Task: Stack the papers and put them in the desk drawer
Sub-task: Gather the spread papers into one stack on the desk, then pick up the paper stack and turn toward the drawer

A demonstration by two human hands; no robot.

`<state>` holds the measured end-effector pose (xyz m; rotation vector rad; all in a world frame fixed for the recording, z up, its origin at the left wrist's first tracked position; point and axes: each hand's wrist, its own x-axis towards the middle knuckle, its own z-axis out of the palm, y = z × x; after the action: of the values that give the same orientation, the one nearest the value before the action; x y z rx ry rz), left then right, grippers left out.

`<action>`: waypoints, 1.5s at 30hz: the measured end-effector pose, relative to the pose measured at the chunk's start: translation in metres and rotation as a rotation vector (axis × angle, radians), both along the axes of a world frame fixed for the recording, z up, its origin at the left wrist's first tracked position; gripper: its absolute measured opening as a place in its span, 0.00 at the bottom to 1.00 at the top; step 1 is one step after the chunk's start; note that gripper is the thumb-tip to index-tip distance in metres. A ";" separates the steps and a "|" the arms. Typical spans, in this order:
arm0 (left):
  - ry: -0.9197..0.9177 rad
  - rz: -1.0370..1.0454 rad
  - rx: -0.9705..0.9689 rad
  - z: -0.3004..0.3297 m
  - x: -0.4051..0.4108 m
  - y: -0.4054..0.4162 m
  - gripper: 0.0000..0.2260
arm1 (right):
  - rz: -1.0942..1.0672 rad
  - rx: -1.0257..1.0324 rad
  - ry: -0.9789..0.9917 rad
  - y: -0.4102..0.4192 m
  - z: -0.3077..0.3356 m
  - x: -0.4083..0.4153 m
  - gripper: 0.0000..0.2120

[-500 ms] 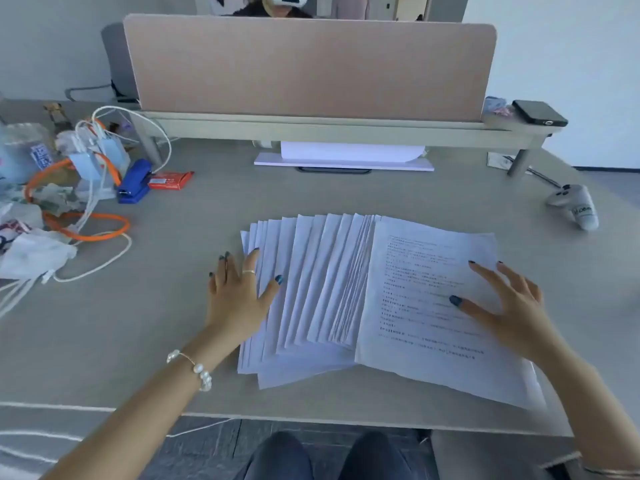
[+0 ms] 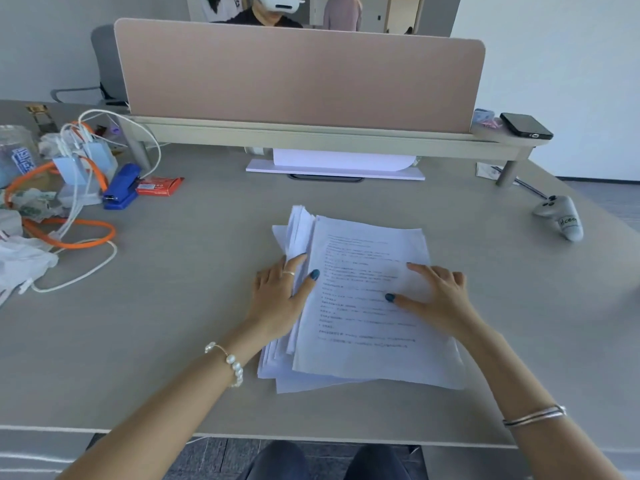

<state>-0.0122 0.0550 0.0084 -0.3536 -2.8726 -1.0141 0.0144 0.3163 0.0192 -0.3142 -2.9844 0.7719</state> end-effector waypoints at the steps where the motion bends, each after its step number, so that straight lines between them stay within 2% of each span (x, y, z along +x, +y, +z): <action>1: -0.040 -0.040 0.082 0.003 -0.001 0.005 0.28 | 0.024 -0.027 0.010 -0.007 0.000 -0.004 0.36; 3: -0.098 -0.121 0.184 0.008 -0.002 0.013 0.22 | 0.059 -0.082 0.031 -0.021 -0.001 -0.010 0.35; 6: -0.065 -0.205 0.202 0.013 -0.003 0.016 0.21 | 0.079 -0.106 0.064 -0.034 -0.003 -0.017 0.33; 12: -0.009 -0.094 0.409 0.019 -0.003 0.004 0.26 | 0.119 -0.161 0.066 -0.031 -0.004 -0.020 0.34; 16: -0.121 -0.018 0.547 0.014 0.001 0.004 0.30 | 0.154 -0.171 0.060 -0.027 -0.002 -0.021 0.36; 19: -0.272 0.047 0.805 0.022 0.001 0.000 0.29 | 0.183 -0.173 0.055 -0.024 0.001 -0.020 0.36; 21: -0.323 0.090 0.882 0.025 -0.003 -0.001 0.29 | 0.201 -0.177 0.055 -0.023 0.002 -0.019 0.36; 24: -0.328 0.113 0.857 0.027 -0.012 0.000 0.30 | 0.210 -0.191 0.053 -0.025 0.001 -0.019 0.36; 28: -0.297 -0.015 0.734 0.031 -0.013 0.003 0.30 | 0.207 -0.188 0.053 -0.026 0.001 -0.019 0.36; 31: -0.172 -0.080 0.738 0.034 -0.008 0.003 0.30 | 0.179 -0.233 0.070 -0.023 -0.002 -0.021 0.45; 33: -0.108 -0.129 0.791 0.035 -0.007 0.000 0.29 | 0.049 -0.441 0.096 -0.023 0.002 -0.023 0.53; 34: -0.082 -0.151 0.822 0.037 -0.006 -0.002 0.28 | -0.012 -0.603 0.110 -0.022 0.006 -0.024 0.54; 35: -0.058 -0.172 0.849 0.042 -0.004 -0.003 0.28 | -0.036 -0.754 0.121 -0.021 0.012 -0.023 0.49; 36: -0.029 -0.187 0.868 0.047 -0.003 -0.004 0.28 | -0.008 -0.875 0.117 -0.022 0.021 -0.021 0.41; 38: 0.033 -0.218 0.889 0.058 -0.002 -0.003 0.28 | 0.089 -0.979 0.127 -0.021 0.031 -0.018 0.27; 41: 0.071 -0.246 0.948 0.076 -0.001 0.002 0.30 | 0.116 -0.972 0.336 -0.022 0.041 -0.019 0.21; 45: 0.106 -0.237 1.007 0.103 0.001 0.005 0.37 | 0.081 -0.885 0.625 -0.032 0.072 -0.015 0.22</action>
<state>-0.0109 0.0603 0.1117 -0.6063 -1.8895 -2.1767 -0.0009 0.2839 0.0913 0.0420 -1.9493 1.7663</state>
